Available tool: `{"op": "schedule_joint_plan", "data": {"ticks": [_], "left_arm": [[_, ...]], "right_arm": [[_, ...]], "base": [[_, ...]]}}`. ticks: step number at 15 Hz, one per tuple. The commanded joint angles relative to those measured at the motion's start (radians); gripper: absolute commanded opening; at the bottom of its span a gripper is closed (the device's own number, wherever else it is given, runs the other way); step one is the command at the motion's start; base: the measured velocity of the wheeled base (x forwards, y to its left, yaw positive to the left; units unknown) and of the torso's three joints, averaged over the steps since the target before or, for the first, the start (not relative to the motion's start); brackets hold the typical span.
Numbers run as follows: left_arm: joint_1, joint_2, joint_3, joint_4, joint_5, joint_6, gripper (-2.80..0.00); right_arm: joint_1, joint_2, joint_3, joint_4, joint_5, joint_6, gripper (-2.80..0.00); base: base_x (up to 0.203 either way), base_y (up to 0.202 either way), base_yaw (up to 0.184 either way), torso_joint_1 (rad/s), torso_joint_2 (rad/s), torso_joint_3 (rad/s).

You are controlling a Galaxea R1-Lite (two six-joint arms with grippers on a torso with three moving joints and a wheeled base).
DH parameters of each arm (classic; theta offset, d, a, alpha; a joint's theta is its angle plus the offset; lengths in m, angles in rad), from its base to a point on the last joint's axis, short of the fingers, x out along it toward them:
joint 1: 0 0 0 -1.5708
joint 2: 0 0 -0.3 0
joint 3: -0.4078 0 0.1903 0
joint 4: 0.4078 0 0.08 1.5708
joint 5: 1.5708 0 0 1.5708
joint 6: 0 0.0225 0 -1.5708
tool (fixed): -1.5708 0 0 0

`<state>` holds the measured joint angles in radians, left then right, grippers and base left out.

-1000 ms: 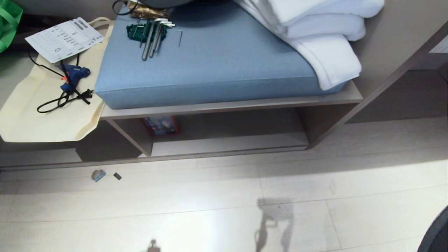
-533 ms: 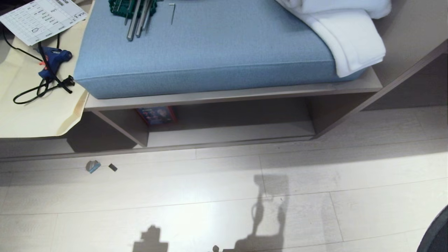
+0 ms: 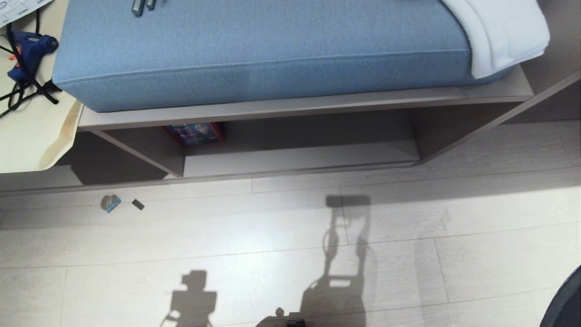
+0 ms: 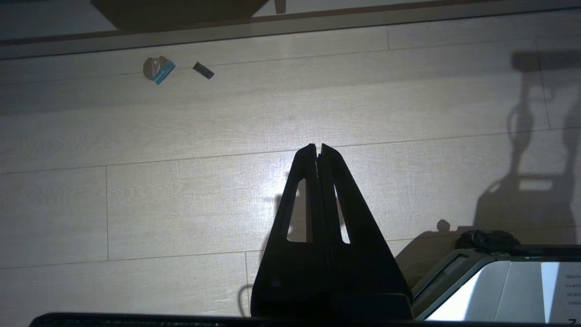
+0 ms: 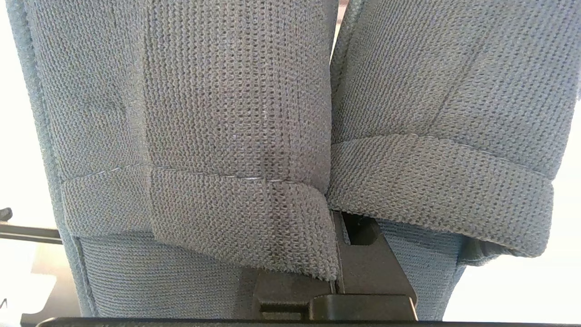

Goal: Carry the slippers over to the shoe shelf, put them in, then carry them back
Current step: Place the slippers into the shoe cabinet

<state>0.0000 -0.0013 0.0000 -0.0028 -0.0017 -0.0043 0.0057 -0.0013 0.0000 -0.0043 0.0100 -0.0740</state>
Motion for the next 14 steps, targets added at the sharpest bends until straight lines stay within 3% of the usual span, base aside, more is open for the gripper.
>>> {"op": "schedule_joint_plan", "data": {"ticks": [1,14], "left_arm": [[0.0,0.001,0.0,0.0,0.0,0.0,-2.8],[0.0,0.001,0.0,0.0,0.0,0.0,-2.8]], "right_arm": [[0.0,0.0,0.0,0.0,0.001,-0.003,-2.8],[0.0,0.0,0.0,0.0,0.001,-0.003,-2.8]], "base": [[0.0,0.0,0.0,0.002,0.01,-0.198],[0.0,0.0,0.0,0.003,0.0,-0.197]]}}
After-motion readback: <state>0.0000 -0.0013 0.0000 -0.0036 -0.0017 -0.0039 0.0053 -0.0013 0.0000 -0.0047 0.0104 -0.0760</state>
